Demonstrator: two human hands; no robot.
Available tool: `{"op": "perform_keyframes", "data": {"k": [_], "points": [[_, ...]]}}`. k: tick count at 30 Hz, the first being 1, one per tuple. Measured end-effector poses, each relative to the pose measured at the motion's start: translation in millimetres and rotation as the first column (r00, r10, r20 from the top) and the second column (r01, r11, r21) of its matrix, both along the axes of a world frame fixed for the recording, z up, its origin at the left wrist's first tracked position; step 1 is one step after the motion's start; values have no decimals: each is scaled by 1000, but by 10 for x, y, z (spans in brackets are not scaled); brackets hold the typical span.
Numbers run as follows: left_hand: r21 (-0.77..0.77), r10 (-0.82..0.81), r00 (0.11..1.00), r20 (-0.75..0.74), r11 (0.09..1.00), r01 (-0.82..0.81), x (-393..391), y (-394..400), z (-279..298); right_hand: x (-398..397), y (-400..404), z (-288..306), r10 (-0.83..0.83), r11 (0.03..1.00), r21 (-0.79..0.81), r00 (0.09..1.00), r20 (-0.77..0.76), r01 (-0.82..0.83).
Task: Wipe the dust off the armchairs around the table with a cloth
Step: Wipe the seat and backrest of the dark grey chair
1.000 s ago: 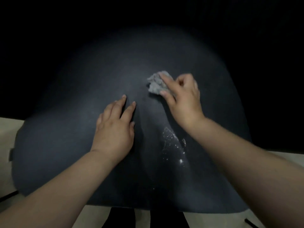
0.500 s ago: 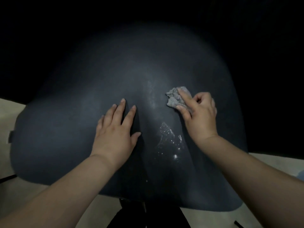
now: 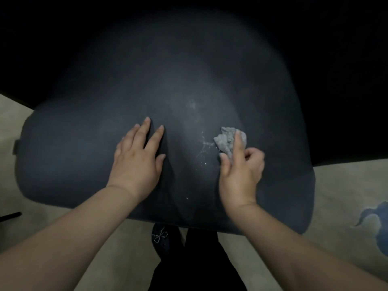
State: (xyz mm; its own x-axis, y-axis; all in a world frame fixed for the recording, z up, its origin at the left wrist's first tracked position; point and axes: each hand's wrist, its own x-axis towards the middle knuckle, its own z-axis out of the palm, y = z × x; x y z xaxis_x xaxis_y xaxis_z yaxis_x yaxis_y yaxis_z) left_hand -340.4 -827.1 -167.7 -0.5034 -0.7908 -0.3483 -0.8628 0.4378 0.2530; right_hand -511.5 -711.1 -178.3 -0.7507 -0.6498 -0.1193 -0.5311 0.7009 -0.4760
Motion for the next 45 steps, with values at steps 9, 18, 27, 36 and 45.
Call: {"op": "perform_keyframes", "data": {"k": [9,18,27,36,45], "points": [[-48,34,997,-65,998,-37,45,66,-86,-170,-203,-7,36,989,-142,999,-34,-40],[-35,36,996,-77,999,-39,42,88,-125,18,-252,-93,509,853,-110,860,-43,-510],[-24,68,994,-84,997,-70,132,197,-71,238,136,-87,292,949,-95,953,-86,-300],[-36,104,990,-94,993,-108,369,298,-76,194,-3,-142,260,959,-75,954,-148,-273],[-33,117,989,-85,992,-121,570,362,-78,213,-394,-162,440,891,-21,876,-199,-453]]}}
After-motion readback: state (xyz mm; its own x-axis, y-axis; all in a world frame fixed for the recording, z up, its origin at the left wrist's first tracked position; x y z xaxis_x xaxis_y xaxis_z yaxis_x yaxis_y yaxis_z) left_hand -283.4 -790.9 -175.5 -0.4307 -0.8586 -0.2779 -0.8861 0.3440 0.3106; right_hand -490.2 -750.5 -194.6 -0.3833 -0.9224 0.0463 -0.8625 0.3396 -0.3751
